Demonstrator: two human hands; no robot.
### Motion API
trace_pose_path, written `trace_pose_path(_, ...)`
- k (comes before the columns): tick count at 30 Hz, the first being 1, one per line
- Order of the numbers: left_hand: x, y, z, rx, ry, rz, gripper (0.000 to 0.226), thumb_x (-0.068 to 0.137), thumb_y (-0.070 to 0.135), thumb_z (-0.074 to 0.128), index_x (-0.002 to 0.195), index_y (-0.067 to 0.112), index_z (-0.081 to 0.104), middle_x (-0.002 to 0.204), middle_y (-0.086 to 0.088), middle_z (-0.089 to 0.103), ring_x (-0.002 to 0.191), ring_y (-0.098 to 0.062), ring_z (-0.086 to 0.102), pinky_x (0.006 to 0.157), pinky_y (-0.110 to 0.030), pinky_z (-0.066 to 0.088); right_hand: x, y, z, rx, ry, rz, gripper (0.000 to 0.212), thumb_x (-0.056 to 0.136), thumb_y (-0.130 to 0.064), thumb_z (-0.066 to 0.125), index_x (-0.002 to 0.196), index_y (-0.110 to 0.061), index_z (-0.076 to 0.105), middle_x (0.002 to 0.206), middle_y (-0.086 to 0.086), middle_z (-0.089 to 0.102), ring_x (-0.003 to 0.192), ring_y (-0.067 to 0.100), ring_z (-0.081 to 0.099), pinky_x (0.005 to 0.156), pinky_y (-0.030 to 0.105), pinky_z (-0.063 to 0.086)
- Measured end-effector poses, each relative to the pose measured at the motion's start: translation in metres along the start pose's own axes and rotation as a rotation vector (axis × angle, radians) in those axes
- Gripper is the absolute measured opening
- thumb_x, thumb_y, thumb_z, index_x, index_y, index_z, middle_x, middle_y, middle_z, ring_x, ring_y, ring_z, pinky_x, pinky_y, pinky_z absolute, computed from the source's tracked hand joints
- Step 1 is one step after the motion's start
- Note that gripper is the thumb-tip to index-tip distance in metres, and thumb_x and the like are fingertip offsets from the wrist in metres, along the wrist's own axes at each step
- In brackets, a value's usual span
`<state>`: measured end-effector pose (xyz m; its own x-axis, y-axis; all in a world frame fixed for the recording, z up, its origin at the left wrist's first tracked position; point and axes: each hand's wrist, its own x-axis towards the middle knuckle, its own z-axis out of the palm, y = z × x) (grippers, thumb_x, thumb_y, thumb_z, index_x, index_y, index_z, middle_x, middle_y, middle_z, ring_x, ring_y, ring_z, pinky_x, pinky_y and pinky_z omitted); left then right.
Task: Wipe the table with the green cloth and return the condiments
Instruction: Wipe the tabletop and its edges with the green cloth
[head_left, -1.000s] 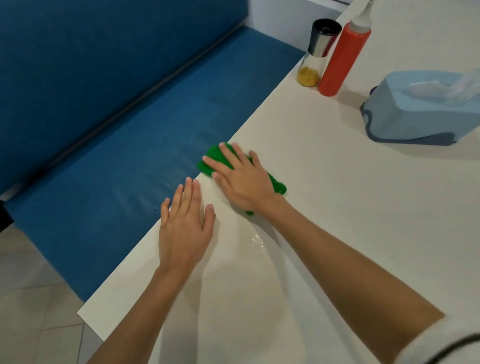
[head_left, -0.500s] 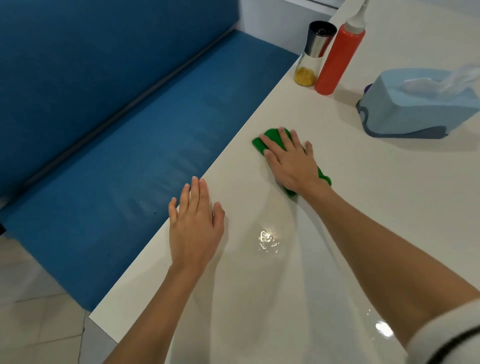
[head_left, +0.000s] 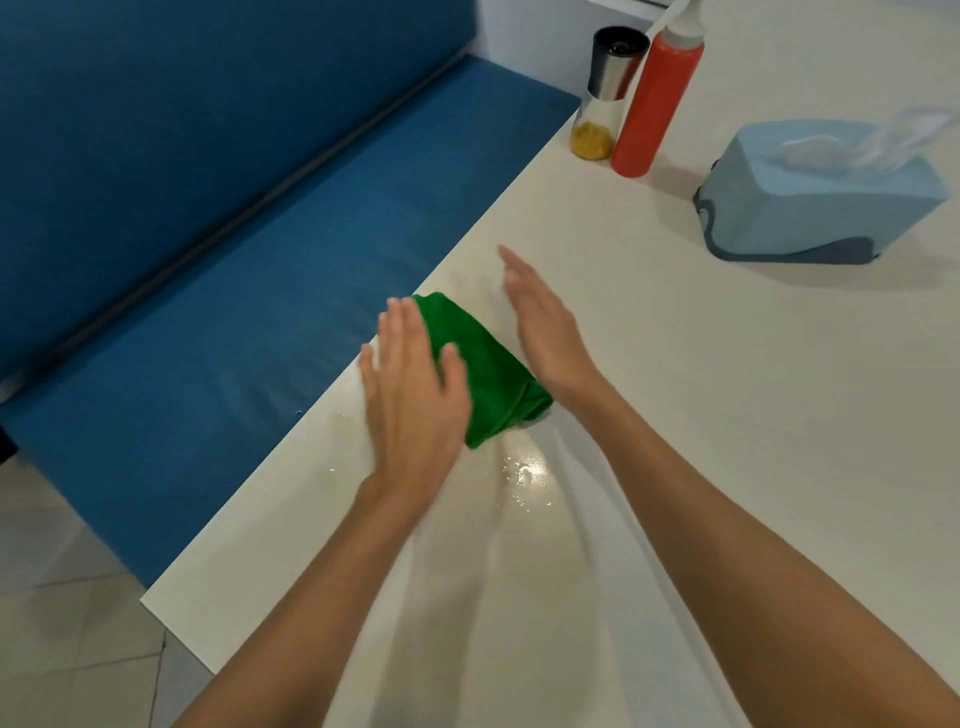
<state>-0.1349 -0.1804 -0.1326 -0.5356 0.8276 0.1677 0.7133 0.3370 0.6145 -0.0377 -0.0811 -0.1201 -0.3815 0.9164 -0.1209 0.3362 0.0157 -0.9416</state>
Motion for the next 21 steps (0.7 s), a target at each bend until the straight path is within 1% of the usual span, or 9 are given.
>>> trace_pose_path(2,0.015,0.029,0.027,0.077,-0.096,-0.135,0.069,0.099,0.040,0.027,0.152,0.001,0.005,0.160,-0.016,0.005,0.148,-0.025,0.004,0.118,-0.038,0.000,-0.002,0.015,-0.019,-0.171,0.081,0.044,0.045,0.104,-0.036,0.025,0.147,-0.026,0.032,0.154,-0.007,0.030,0.143,0.010,0.019,0.115,0.024,0.012)
trace_pose_path(4,0.032,0.047,0.053,0.151,-0.160,-0.329,0.075,0.100,0.045,0.026,0.150,-0.002,-0.004,0.160,-0.019,-0.005,0.148,-0.029,-0.004,0.118,-0.042,-0.003,-0.007,0.035,-0.028,-0.431,0.058,0.042,0.049,0.104,-0.033,0.020,0.150,-0.018,0.024,0.158,0.003,0.019,0.146,0.017,0.008,0.118,0.033,0.004)
trace_pose_path(7,0.046,0.053,0.075,0.297,-0.137,-0.433,0.074,0.100,0.043,0.024,0.149,-0.006,-0.003,0.158,-0.023,-0.006,0.147,-0.034,-0.004,0.118,-0.046,-0.002,-0.012,0.057,-0.026,-0.792,0.060,-0.046,0.052,0.104,-0.033,0.015,0.152,-0.014,0.016,0.160,0.005,0.009,0.147,0.018,0.002,0.118,0.037,-0.001)
trace_pose_path(9,0.043,0.045,0.076,0.345,-0.148,-0.354,0.068,0.101,0.037,0.023,0.150,-0.006,0.003,0.159,-0.023,-0.001,0.148,-0.034,0.001,0.118,-0.046,0.002,-0.012,0.061,-0.023,-0.883,0.094,-0.067,0.052,0.103,-0.034,0.014,0.152,-0.016,0.013,0.160,0.004,0.007,0.147,0.017,0.002,0.118,0.039,0.000)
trace_pose_path(13,0.025,-0.005,0.041,0.356,-0.223,0.119,0.063,0.092,0.033,0.021,0.145,0.002,0.035,0.155,-0.016,0.029,0.142,-0.029,0.031,0.114,-0.043,0.024,-0.011,0.063,-0.023,-0.947,0.081,-0.069,0.053,0.103,-0.036,0.014,0.153,-0.019,0.008,0.161,0.003,0.004,0.147,0.018,0.000,0.118,0.041,0.000)
trace_pose_path(15,0.015,-0.037,0.011,0.371,-0.323,0.267,0.062,0.093,0.037,0.021,0.149,0.014,0.034,0.158,-0.004,0.023,0.145,-0.020,0.023,0.117,-0.034,0.013,-0.012,0.064,-0.024,-0.953,0.059,-0.064,0.053,0.103,-0.037,0.013,0.153,-0.022,0.004,0.161,0.002,0.000,0.147,0.018,-0.003,0.118,0.041,-0.002)
trace_pose_path(16,0.007,-0.052,-0.004,0.384,-0.353,0.306,0.059,0.094,0.038,0.021,0.150,0.021,0.031,0.160,0.000,0.018,0.147,-0.016,0.017,0.118,-0.031,0.007,-0.012,0.063,-0.024,-0.951,0.051,-0.061,0.053,0.102,-0.037,0.013,0.153,-0.024,0.003,0.161,0.001,-0.002,0.147,0.018,-0.005,0.118,0.041,-0.003)
trace_pose_path(18,-0.010,-0.076,-0.032,0.422,-0.343,0.324,0.054,0.097,0.041,0.023,0.150,0.033,0.027,0.161,0.002,0.011,0.148,-0.014,0.009,0.118,-0.034,0.007,-0.011,0.063,-0.022,-0.954,0.049,-0.053,0.052,0.102,-0.038,0.011,0.152,-0.029,0.000,0.160,0.001,-0.005,0.147,0.018,-0.007,0.117,0.040,-0.005)
trace_pose_path(21,-0.018,-0.090,-0.041,0.491,-0.290,0.204,0.053,0.097,0.044,0.023,0.149,0.038,0.028,0.161,-0.006,0.010,0.148,-0.024,0.012,0.117,-0.042,0.011,-0.010,0.064,-0.022,-0.974,0.065,-0.058,0.051,0.101,-0.040,0.009,0.151,-0.035,0.000,0.161,0.000,-0.004,0.147,0.019,-0.006,0.117,0.041,-0.005)
